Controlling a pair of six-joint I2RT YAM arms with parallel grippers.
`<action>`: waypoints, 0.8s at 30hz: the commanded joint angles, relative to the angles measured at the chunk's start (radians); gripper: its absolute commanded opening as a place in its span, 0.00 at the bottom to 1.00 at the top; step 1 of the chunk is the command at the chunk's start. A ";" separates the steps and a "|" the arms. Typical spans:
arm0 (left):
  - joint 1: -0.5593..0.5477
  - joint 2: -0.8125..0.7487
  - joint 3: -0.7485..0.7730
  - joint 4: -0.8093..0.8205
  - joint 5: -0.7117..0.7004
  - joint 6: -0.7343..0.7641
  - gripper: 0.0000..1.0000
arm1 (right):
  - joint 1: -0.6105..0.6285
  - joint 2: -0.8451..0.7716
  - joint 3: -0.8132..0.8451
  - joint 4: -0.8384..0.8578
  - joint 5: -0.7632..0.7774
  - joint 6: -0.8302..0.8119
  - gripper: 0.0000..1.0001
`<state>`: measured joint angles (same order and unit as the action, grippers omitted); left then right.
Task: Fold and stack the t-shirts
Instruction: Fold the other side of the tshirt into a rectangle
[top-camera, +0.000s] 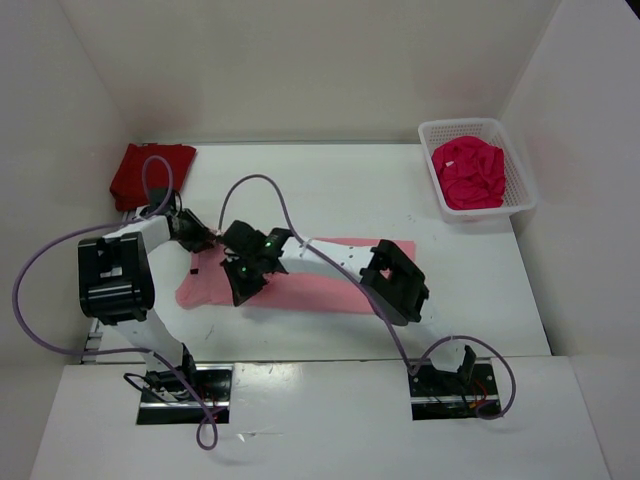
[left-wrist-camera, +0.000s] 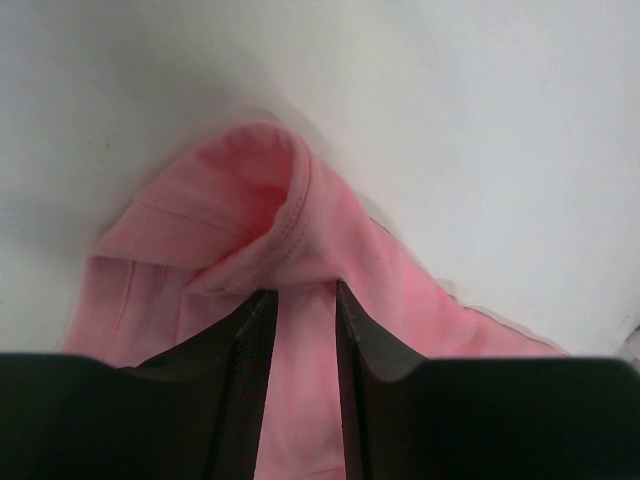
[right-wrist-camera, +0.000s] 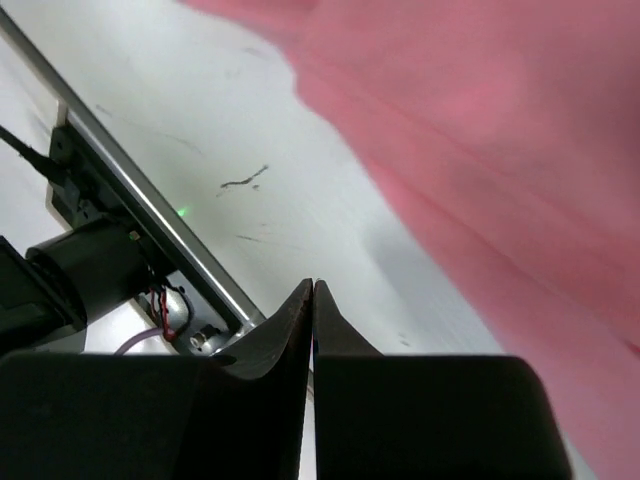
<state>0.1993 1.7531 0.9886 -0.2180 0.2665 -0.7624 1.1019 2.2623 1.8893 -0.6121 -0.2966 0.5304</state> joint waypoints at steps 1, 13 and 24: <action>-0.001 -0.093 0.025 -0.012 -0.009 0.018 0.37 | -0.103 -0.130 -0.074 0.080 0.047 0.006 0.05; -0.130 -0.290 -0.221 0.064 0.074 -0.103 0.37 | -0.200 -0.098 -0.286 0.172 0.048 0.010 0.02; -0.130 -0.270 -0.274 0.085 0.043 -0.103 0.37 | -0.200 -0.230 -0.366 0.164 0.112 0.017 0.02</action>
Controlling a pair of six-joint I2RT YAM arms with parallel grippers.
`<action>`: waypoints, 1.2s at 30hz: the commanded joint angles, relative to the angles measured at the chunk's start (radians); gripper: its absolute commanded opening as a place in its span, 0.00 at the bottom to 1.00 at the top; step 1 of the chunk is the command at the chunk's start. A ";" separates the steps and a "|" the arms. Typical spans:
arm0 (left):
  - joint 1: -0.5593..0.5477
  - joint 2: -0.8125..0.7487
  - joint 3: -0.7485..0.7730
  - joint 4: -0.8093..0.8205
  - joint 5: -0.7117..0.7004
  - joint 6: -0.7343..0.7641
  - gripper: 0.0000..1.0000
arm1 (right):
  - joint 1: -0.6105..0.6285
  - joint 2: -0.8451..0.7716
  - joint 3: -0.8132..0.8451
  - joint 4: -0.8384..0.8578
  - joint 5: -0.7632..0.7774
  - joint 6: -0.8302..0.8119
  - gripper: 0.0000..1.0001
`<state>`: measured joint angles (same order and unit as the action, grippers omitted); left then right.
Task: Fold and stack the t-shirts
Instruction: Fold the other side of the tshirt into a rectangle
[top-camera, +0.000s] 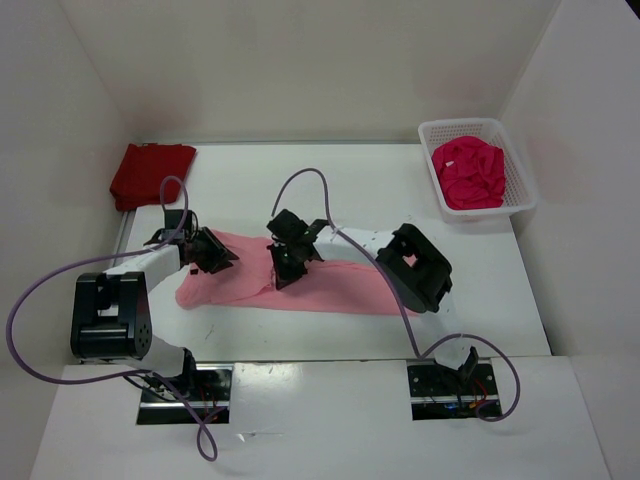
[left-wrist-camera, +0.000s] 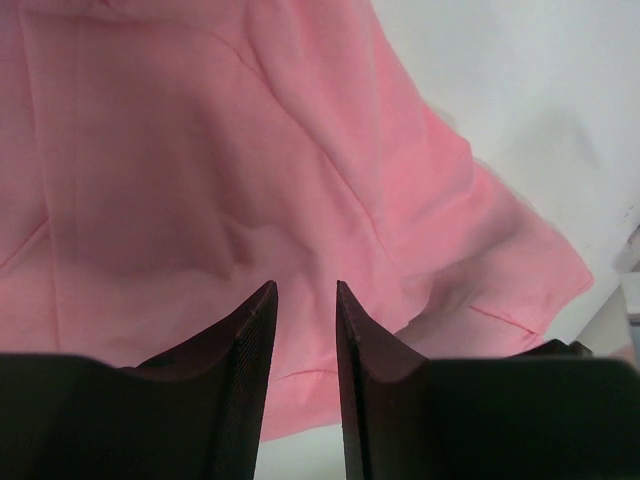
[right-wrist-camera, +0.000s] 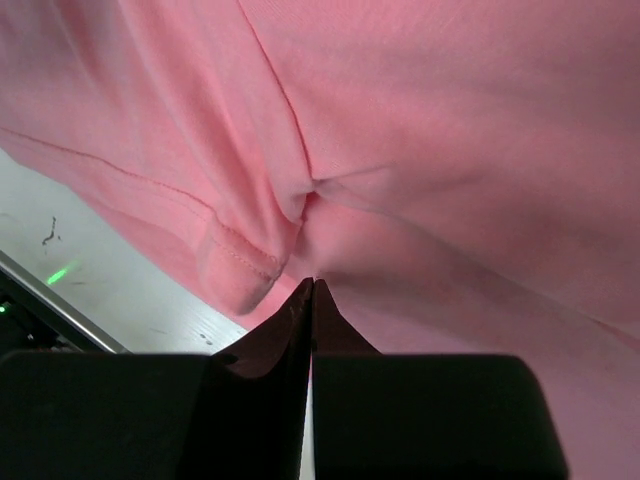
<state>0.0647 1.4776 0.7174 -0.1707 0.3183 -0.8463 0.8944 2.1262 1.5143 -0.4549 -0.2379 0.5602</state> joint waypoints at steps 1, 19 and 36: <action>0.004 0.006 -0.003 0.037 -0.008 -0.010 0.37 | 0.008 -0.094 0.024 -0.008 0.054 -0.013 0.02; 0.004 0.015 0.008 0.028 -0.027 0.000 0.37 | 0.008 0.005 0.011 0.067 -0.063 0.043 0.02; 0.014 -0.120 0.151 -0.095 -0.027 0.064 0.37 | -0.035 0.035 0.397 -0.102 -0.086 -0.069 0.06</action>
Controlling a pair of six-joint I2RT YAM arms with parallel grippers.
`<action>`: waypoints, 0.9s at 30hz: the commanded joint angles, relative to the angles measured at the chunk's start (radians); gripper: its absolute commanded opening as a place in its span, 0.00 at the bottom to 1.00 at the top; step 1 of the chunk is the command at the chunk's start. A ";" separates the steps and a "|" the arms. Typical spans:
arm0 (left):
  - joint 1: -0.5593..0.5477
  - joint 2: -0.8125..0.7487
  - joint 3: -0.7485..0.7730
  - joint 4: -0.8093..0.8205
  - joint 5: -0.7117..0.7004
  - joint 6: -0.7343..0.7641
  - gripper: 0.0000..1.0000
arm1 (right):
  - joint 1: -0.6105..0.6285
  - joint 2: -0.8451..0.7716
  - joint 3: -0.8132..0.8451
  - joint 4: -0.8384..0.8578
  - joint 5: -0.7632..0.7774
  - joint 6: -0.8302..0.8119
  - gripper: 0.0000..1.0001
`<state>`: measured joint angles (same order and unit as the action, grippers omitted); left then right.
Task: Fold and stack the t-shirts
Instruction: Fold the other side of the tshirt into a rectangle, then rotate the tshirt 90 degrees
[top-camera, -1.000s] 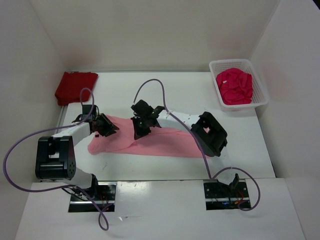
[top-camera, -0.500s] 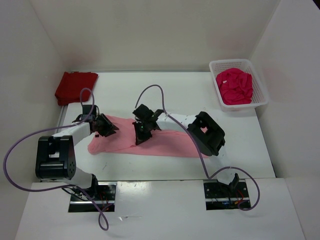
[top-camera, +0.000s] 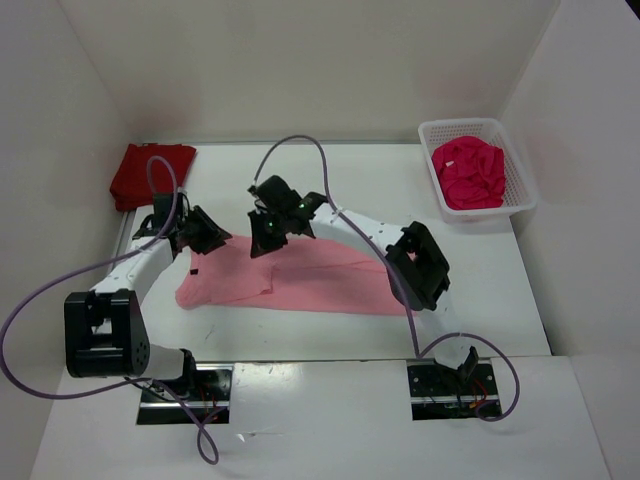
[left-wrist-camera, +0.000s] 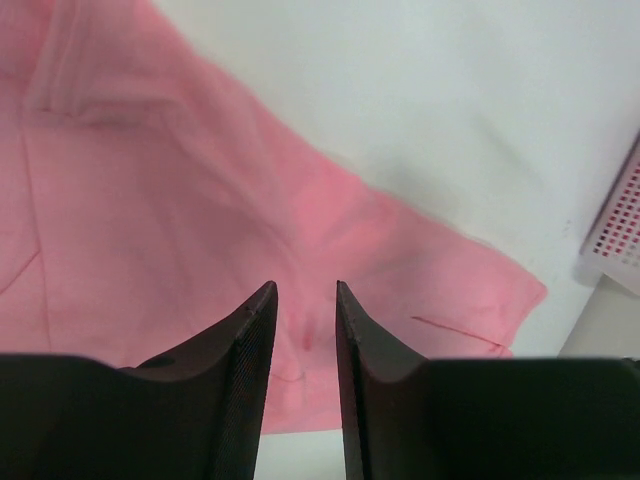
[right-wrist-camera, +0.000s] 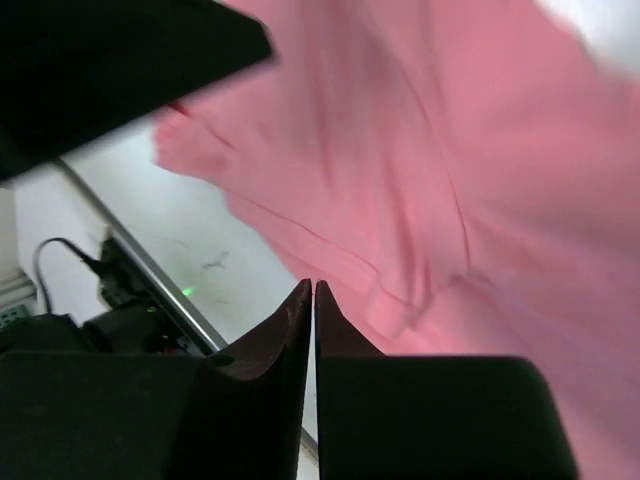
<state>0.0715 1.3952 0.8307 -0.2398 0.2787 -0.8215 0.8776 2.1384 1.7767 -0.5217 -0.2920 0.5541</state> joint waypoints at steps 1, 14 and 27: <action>0.007 -0.038 0.038 -0.036 0.022 0.048 0.37 | -0.019 0.055 0.173 -0.044 -0.032 -0.078 0.05; 0.007 -0.196 -0.021 -0.116 0.042 0.096 0.37 | -0.100 0.604 0.966 -0.305 -0.058 -0.207 0.60; 0.007 -0.182 0.074 -0.127 0.042 0.096 0.37 | -0.086 0.689 0.846 -0.264 -0.390 -0.207 0.33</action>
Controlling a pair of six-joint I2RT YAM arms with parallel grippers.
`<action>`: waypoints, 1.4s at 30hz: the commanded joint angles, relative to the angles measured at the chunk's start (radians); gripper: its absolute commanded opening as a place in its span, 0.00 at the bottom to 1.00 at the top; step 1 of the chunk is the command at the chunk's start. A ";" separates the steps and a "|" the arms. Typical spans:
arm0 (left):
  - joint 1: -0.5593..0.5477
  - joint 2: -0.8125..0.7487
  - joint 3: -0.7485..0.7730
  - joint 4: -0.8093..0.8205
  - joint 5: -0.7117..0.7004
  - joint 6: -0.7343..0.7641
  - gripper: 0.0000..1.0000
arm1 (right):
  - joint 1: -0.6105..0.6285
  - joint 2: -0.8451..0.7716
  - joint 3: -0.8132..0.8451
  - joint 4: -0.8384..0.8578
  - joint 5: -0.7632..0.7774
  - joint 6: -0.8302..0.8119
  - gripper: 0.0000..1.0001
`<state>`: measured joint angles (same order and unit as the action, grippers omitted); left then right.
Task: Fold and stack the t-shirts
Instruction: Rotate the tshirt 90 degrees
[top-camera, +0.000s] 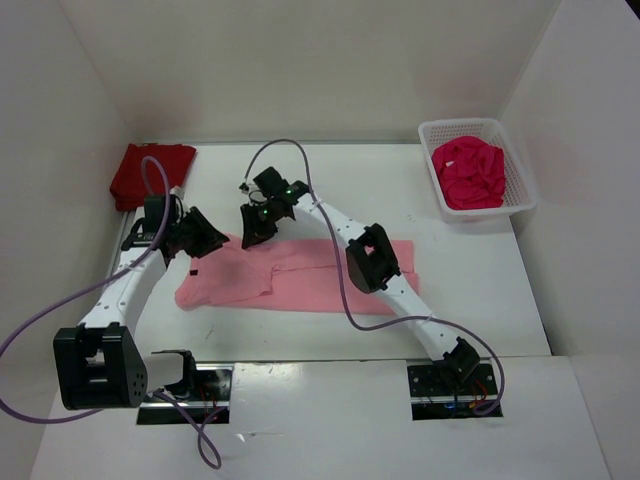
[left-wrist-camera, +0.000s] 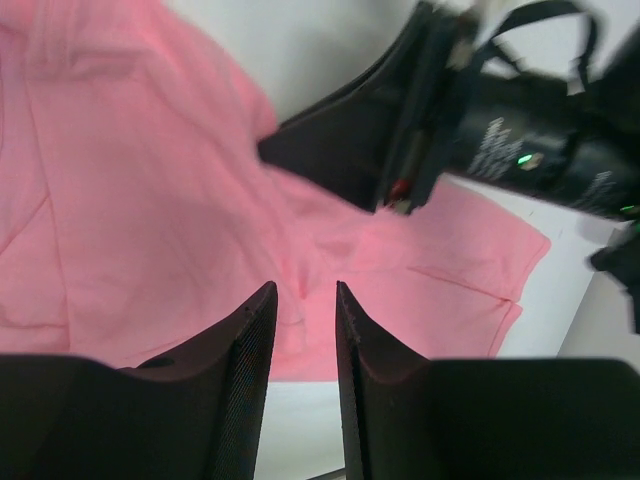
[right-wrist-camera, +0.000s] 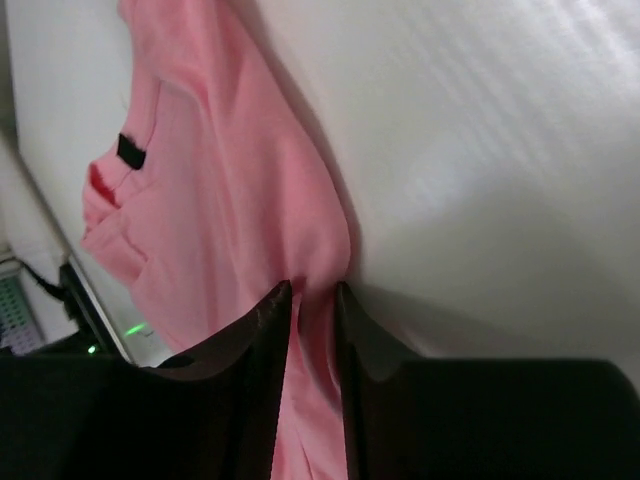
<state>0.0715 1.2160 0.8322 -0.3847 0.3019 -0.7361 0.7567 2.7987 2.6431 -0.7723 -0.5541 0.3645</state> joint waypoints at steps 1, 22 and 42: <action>0.007 0.007 0.083 0.018 0.019 0.010 0.37 | 0.035 0.028 -0.020 -0.013 -0.129 -0.018 0.29; -0.376 0.184 0.038 0.060 -0.038 -0.071 0.36 | -0.382 -0.234 -0.072 0.051 0.411 0.399 0.34; -0.935 0.654 0.153 0.406 0.037 -0.431 0.78 | -0.551 -1.254 -1.147 0.364 0.387 0.315 0.37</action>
<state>-0.8486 1.8164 0.9909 -0.0071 0.3393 -1.1088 0.1867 1.6146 1.5963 -0.4717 -0.1303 0.6804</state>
